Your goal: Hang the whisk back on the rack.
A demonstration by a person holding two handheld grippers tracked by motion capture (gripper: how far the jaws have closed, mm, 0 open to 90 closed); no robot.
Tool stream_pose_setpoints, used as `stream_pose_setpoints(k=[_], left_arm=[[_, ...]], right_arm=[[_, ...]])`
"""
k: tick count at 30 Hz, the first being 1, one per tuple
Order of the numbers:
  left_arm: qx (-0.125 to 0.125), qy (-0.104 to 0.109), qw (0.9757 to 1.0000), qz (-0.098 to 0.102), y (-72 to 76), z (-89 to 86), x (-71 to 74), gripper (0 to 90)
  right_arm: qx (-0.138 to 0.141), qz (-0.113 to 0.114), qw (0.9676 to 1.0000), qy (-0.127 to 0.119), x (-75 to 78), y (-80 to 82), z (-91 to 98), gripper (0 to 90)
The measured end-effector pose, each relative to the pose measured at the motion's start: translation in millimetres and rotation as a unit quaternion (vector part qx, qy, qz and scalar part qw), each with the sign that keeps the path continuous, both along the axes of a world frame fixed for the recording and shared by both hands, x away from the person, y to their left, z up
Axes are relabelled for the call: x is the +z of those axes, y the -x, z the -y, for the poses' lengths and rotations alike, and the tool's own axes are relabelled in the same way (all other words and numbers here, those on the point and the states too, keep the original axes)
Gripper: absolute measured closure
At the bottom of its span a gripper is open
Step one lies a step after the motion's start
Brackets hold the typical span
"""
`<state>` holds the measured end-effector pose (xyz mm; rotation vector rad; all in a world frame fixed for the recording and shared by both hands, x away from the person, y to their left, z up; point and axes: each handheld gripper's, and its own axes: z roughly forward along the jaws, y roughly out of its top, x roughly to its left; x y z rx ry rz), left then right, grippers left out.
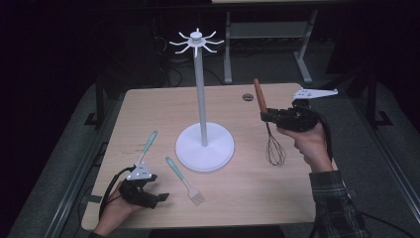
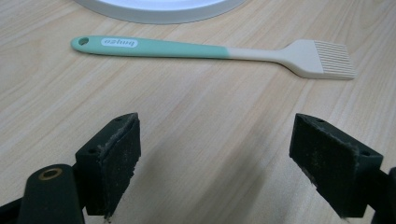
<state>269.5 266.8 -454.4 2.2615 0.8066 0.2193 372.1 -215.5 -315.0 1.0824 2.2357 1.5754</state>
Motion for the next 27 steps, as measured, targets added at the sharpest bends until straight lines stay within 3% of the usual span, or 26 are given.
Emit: stream_pose_setpoints(k=[27], left_arm=[[0.006,0.008,0.9999,-0.001,0.5,-0.4,-0.4,16.0]], right_arm=[[0.044,0.047,0.9975,-0.029,50.8,-1.8,-36.2,70.4]])
